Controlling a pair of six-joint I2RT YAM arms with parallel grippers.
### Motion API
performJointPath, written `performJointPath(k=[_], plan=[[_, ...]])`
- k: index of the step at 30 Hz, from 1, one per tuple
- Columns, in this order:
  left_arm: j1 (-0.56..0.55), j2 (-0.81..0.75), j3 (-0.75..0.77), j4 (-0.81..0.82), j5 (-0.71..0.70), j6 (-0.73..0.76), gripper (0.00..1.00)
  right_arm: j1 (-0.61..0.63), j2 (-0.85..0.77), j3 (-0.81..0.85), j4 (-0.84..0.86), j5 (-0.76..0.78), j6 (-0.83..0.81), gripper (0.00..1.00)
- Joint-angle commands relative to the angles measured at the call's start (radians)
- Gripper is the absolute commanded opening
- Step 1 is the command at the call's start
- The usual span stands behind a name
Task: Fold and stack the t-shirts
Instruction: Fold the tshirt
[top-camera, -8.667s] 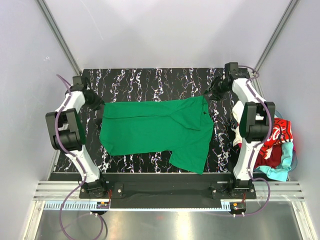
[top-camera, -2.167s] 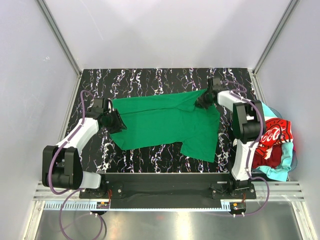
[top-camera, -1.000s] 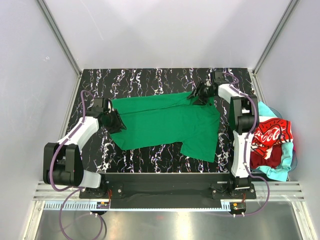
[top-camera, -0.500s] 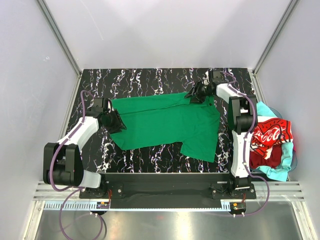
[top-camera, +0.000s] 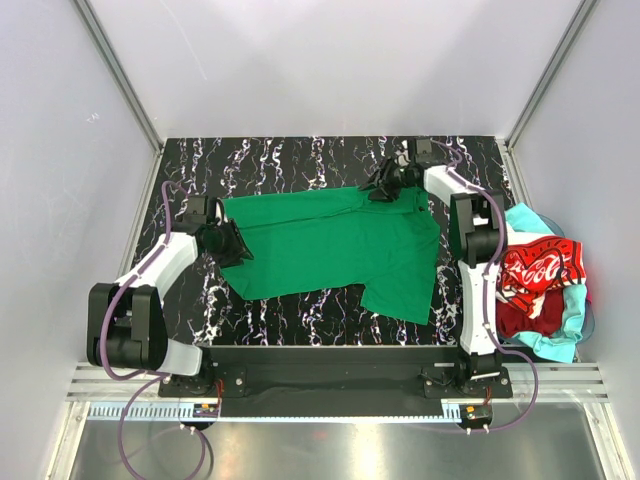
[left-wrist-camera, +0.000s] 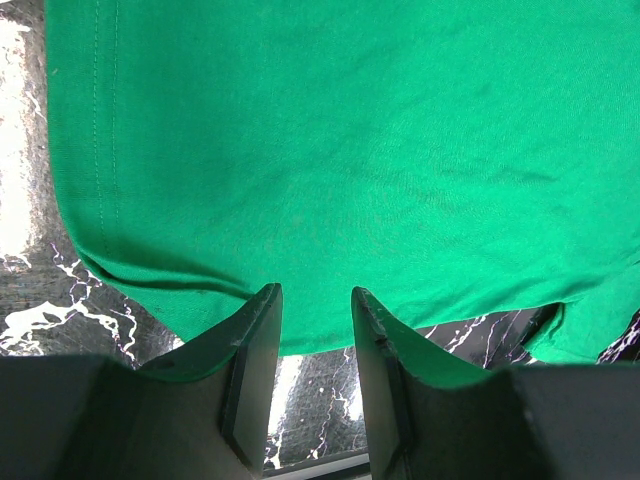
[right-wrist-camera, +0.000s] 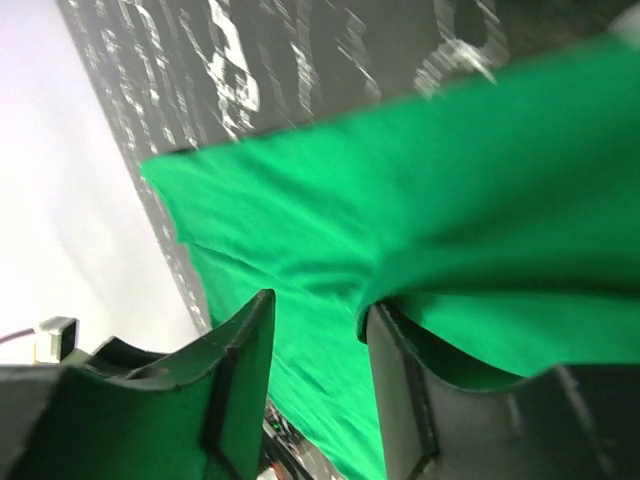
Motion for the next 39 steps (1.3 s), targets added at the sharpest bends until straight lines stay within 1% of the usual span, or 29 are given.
performJointPath(k=[1,2,4,6,7,10,11,12,15,17,19,21,23,24,25,27,28,29,30,31,32,33,35,36,37,38,39], plan=[[0.007,0.008,0.048,0.025,0.030,-0.003,0.39,0.047,0.068,0.155,-0.009,-0.029,0.045,0.50],[0.007,0.008,0.051,0.022,0.030,-0.004,0.39,0.050,0.091,0.214,-0.029,-0.038,0.051,0.50],[0.007,0.008,0.052,0.025,0.031,-0.005,0.39,0.053,0.104,0.259,-0.049,-0.060,0.073,0.52],[0.007,0.008,0.046,0.034,0.031,-0.009,0.39,0.054,0.101,0.301,-0.089,-0.069,0.060,0.54],[0.007,0.010,0.043,0.036,0.033,-0.012,0.39,0.054,0.095,0.304,-0.107,-0.071,0.051,0.57],[0.007,0.013,0.032,0.046,0.043,-0.020,0.39,0.044,0.072,0.301,-0.123,-0.063,0.016,0.59],[0.007,0.016,0.028,0.049,0.042,-0.023,0.39,0.041,0.067,0.317,-0.161,-0.054,0.002,0.61],[0.007,0.017,0.029,0.051,0.043,-0.023,0.39,0.033,0.064,0.322,-0.176,-0.043,-0.034,0.61],[0.007,0.020,0.031,0.054,0.048,-0.026,0.39,0.025,0.056,0.331,-0.218,-0.023,-0.068,0.62],[0.007,0.020,0.029,0.059,0.049,-0.026,0.39,0.025,0.059,0.324,-0.219,-0.043,-0.073,0.62],[0.007,0.023,0.026,0.060,0.053,-0.026,0.40,0.027,0.067,0.327,-0.206,-0.080,-0.064,0.65],[0.007,0.025,0.026,0.060,0.057,-0.027,0.40,0.025,0.090,0.354,-0.218,-0.100,-0.079,0.69],[0.005,0.020,0.025,0.063,0.065,-0.023,0.40,0.030,0.116,0.412,-0.247,-0.108,-0.085,0.69],[0.004,0.019,0.023,0.068,0.066,-0.017,0.41,0.031,0.121,0.422,-0.232,-0.132,-0.073,0.69],[0.002,0.008,0.022,0.074,0.068,-0.012,0.41,0.031,0.122,0.419,-0.148,-0.199,-0.046,0.69],[0.001,0.003,0.022,0.080,0.068,-0.008,0.42,0.031,0.099,0.333,0.037,-0.274,0.135,0.69],[-0.001,0.002,0.023,0.086,0.077,-0.008,0.43,0.030,0.089,0.243,0.313,-0.342,0.236,0.69],[-0.002,0.002,0.025,0.091,0.083,-0.008,0.44,0.034,0.087,0.209,0.451,-0.354,0.436,0.69],[-0.003,0.005,0.025,0.106,0.091,-0.009,0.44,0.040,0.093,0.197,0.541,-0.356,0.501,0.69],[-0.004,0.008,0.026,0.111,0.112,-0.011,0.45,0.042,0.107,0.227,0.576,-0.359,0.535,0.69],[-0.007,0.020,0.032,0.117,0.120,-0.012,0.46,0.048,0.133,0.248,0.565,-0.361,0.545,0.69],[-0.010,0.025,0.037,0.122,0.140,-0.012,0.47,0.048,0.138,0.277,0.511,-0.355,0.530,0.70],[-0.018,0.039,0.051,0.125,0.157,-0.005,0.51,0.047,0.127,0.301,0.409,-0.335,0.412,0.70],[-0.022,0.042,0.058,0.125,0.161,0.002,0.52,0.042,0.118,0.325,0.244,-0.286,0.351,0.71],[-0.029,0.045,0.065,0.123,0.165,0.008,0.53,0.041,0.090,0.330,0.179,-0.257,0.293,0.72],[-0.032,0.055,0.069,0.125,0.171,0.020,0.55,0.037,0.078,0.337,0.117,-0.228,0.189,0.72],[-0.036,0.062,0.081,0.123,0.178,0.026,0.56,0.037,0.072,0.356,0.010,-0.179,0.145,0.73]])
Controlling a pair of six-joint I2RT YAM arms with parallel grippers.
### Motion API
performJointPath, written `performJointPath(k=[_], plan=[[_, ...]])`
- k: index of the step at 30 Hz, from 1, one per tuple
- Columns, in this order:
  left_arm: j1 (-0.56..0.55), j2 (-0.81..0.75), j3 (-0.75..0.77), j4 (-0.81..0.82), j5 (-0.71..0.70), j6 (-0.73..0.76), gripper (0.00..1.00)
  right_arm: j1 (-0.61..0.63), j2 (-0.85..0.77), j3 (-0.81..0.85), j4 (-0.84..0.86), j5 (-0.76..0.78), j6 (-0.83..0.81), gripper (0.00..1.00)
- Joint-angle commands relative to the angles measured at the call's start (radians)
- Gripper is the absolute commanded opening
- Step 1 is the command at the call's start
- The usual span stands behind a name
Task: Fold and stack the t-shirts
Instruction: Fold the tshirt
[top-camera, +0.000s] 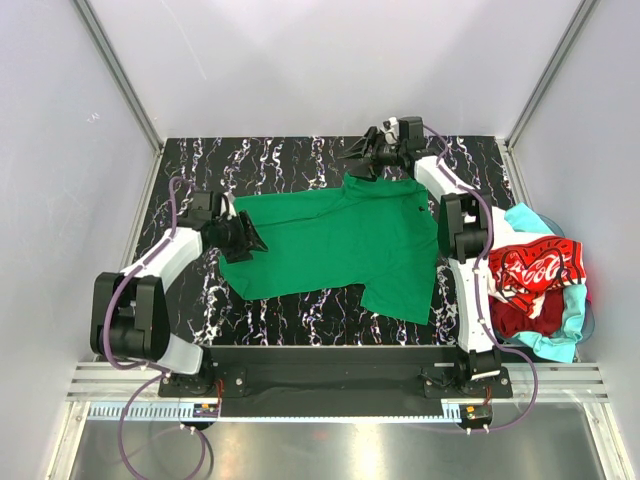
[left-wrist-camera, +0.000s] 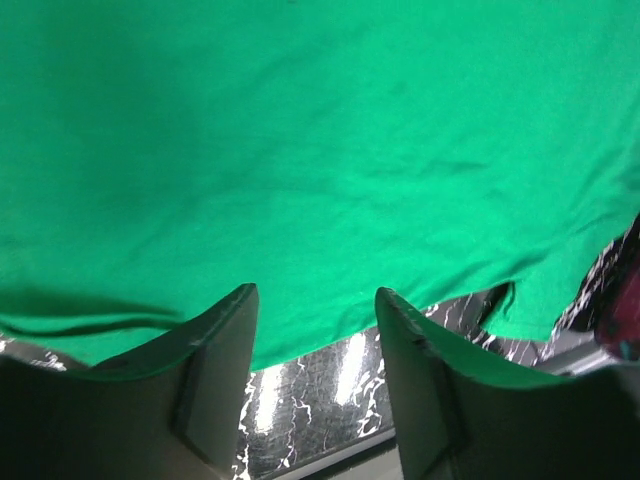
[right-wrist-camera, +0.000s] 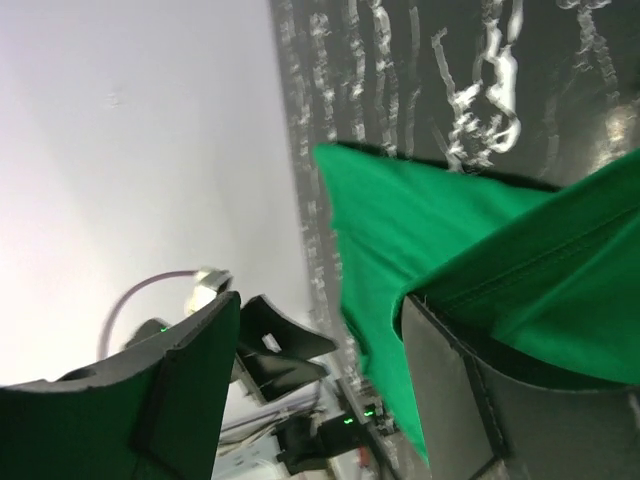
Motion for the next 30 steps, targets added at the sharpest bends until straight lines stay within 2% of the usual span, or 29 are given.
performJointPath(k=[1,4,6,8,9,11,12,13,15,17,18,19,21,22,24,25,27,30], plan=[[-0.014,0.024,0.070,0.042,0.062,0.043,0.57,0.001,-0.085,0.083,-0.262,0.102,-0.231,0.73],[-0.018,0.055,0.094,0.045,0.066,0.052,0.58,0.003,-0.068,0.148,-0.452,0.185,-0.346,0.73],[-0.029,0.079,0.108,0.067,0.089,0.019,0.58,0.004,-0.030,0.214,-0.594,0.230,-0.432,0.84],[-0.038,0.094,0.116,0.087,0.106,-0.006,0.57,0.006,-0.005,0.263,-0.679,0.245,-0.477,0.84],[-0.053,0.105,0.119,0.099,0.117,-0.018,0.56,0.004,-0.001,0.287,-0.739,0.308,-0.495,0.85],[-0.070,0.119,0.134,0.137,0.120,-0.050,0.53,0.006,-0.071,0.225,-0.703,0.399,-0.540,0.82],[-0.090,0.125,0.145,0.146,0.120,-0.055,0.52,0.006,-0.120,0.087,-0.563,0.469,-0.540,0.81],[-0.101,0.137,0.178,0.148,0.114,-0.061,0.48,0.004,-0.225,0.011,-0.478,0.494,-0.528,0.81],[-0.132,0.147,0.217,0.140,0.094,-0.066,0.46,0.001,-0.311,-0.115,-0.331,0.557,-0.526,0.79],[-0.158,0.159,0.264,0.183,0.057,-0.055,0.46,-0.003,-0.307,-0.110,-0.328,0.597,-0.519,0.71],[-0.182,0.167,0.278,0.211,0.011,-0.054,0.46,-0.005,-0.274,-0.075,-0.350,0.613,-0.519,0.64],[-0.196,0.185,0.292,0.264,-0.019,-0.052,0.46,-0.011,-0.252,-0.056,-0.354,0.608,-0.540,0.51],[-0.239,0.213,0.320,0.339,-0.114,-0.051,0.48,-0.014,-0.214,-0.013,-0.344,0.591,-0.563,0.46],[-0.256,0.226,0.327,0.428,-0.139,-0.032,0.48,-0.014,-0.188,-0.010,-0.328,0.579,-0.598,0.42],[-0.306,0.294,0.364,0.505,-0.209,0.001,0.49,-0.016,-0.153,-0.004,-0.283,0.562,-0.626,0.42],[-0.320,0.326,0.392,0.540,-0.231,0.029,0.49,-0.019,-0.137,0.004,-0.276,0.561,-0.646,0.45],[-0.350,0.422,0.491,0.542,-0.276,0.041,0.49,-0.026,-0.084,0.041,-0.267,0.562,-0.658,0.49],[-0.376,0.513,0.563,0.588,-0.344,0.064,0.47,-0.029,0.013,0.157,-0.314,0.564,-0.675,0.50]])
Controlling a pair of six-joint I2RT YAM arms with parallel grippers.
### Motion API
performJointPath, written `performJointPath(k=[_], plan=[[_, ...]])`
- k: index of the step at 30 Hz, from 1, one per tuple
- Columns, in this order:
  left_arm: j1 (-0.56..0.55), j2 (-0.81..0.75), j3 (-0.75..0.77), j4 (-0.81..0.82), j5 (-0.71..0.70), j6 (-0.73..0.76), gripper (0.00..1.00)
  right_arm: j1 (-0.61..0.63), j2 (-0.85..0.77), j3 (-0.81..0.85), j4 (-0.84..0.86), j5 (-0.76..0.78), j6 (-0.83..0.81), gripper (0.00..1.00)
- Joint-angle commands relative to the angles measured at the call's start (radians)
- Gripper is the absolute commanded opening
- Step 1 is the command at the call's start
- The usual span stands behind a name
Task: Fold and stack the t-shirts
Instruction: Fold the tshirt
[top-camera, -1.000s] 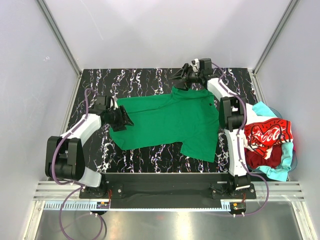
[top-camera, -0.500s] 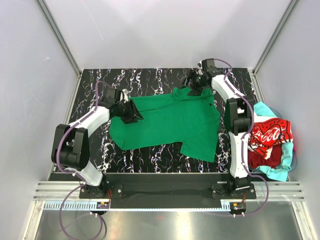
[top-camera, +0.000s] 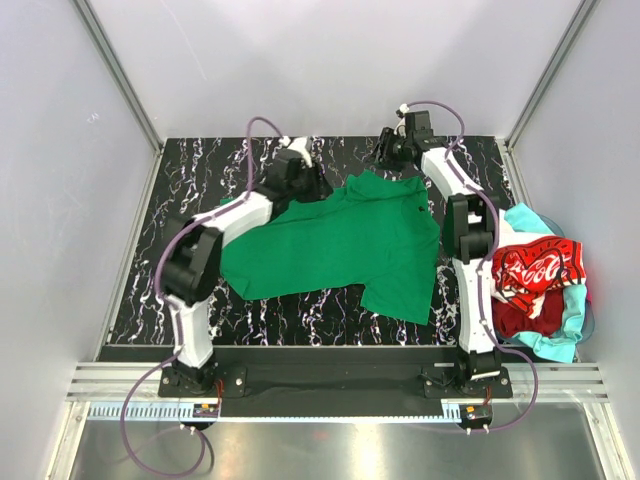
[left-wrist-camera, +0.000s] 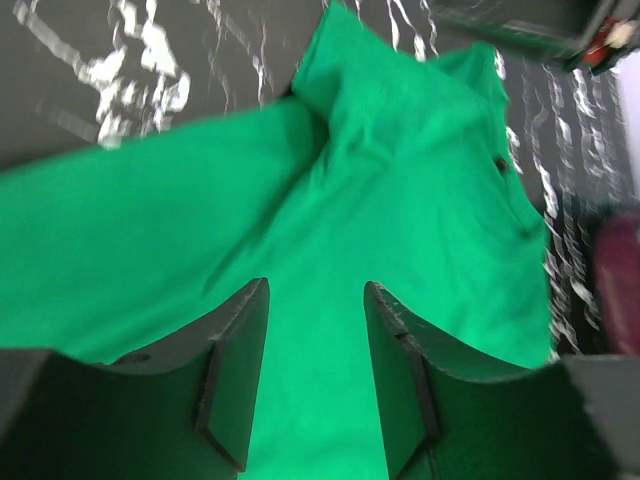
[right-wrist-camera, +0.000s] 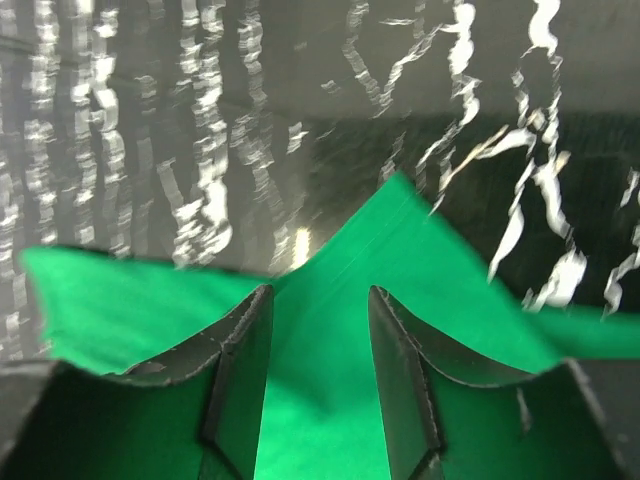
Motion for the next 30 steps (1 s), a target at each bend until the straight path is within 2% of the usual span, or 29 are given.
performJointPath(k=[1,5,10,18,20,22,30], plan=[[-0.024,0.075,0.092,0.162,-0.156,0.057,0.46,-0.008,0.114,0.124,-0.001,0.025,-0.071,0.50],[-0.054,0.126,0.105,0.275,-0.254,0.092,0.45,-0.009,0.192,0.230,-0.055,0.052,-0.105,0.50],[-0.072,0.216,0.224,0.231,-0.272,0.083,0.45,-0.005,0.229,0.259,-0.083,0.066,-0.171,0.51],[-0.074,0.219,0.217,0.253,-0.272,0.039,0.45,0.026,0.282,0.322,-0.109,0.155,-0.276,0.52],[-0.074,0.213,0.211,0.253,-0.271,0.027,0.45,0.034,0.324,0.407,-0.155,0.169,-0.298,0.54],[-0.074,0.207,0.208,0.249,-0.266,0.017,0.45,0.040,0.330,0.420,-0.161,0.183,-0.315,0.54],[-0.072,0.155,0.186,0.217,-0.272,0.008,0.45,0.107,0.321,0.395,-0.230,0.270,-0.420,0.47]])
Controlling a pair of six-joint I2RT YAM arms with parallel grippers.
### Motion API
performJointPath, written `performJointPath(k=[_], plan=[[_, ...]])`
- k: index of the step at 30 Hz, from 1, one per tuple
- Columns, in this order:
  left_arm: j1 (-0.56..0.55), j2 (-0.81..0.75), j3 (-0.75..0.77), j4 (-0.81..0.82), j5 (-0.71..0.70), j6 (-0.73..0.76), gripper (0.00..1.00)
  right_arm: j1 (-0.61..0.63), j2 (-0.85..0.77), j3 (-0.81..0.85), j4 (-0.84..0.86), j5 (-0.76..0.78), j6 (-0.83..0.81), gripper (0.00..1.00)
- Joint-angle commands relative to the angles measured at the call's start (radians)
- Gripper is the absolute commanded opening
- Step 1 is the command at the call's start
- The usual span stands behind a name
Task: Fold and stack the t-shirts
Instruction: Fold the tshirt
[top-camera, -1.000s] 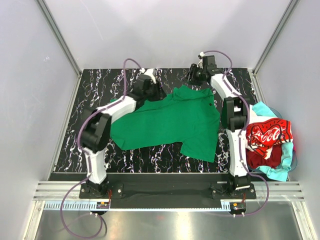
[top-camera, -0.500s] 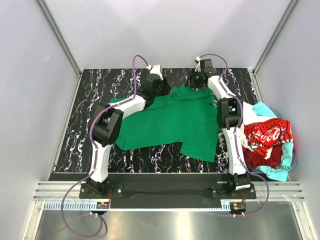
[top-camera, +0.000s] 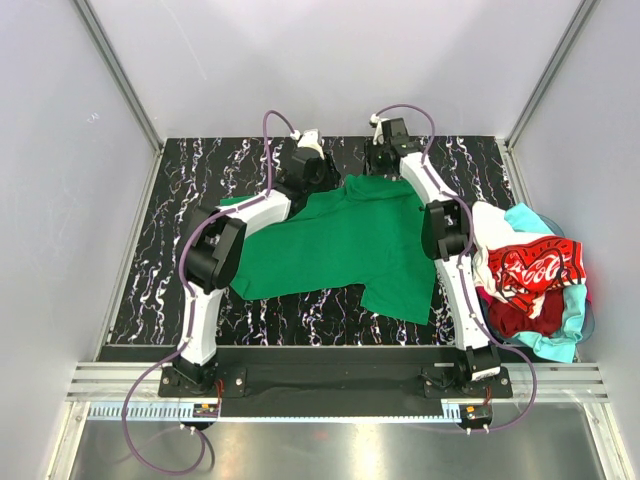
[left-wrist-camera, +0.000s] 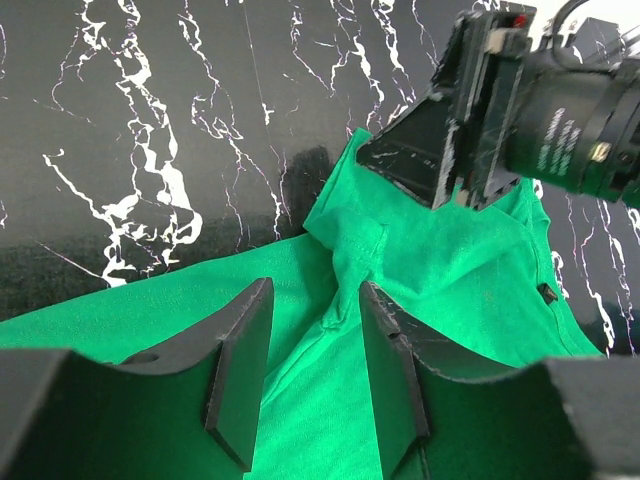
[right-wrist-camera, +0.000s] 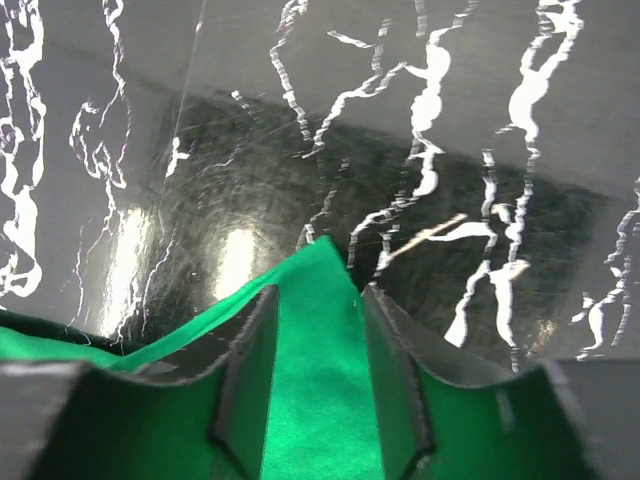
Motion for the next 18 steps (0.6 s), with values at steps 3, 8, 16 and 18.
performJointPath(k=[3,8,16,18], plan=[[-0.003,-0.081,-0.001,0.038,-0.032,-0.019,0.45,0.049,0.012,0.017,-0.101,0.104,-0.100,0.37],[-0.003,-0.107,-0.018,0.023,-0.016,-0.027,0.45,0.054,0.061,0.083,-0.197,0.184,-0.114,0.18],[-0.009,0.019,0.134,-0.029,0.157,0.021,0.62,0.049,0.046,0.071,-0.180,0.275,-0.085,0.09],[-0.017,0.068,0.206,-0.079,0.131,0.050,0.62,0.046,0.038,0.055,-0.171,0.224,-0.081,0.12]])
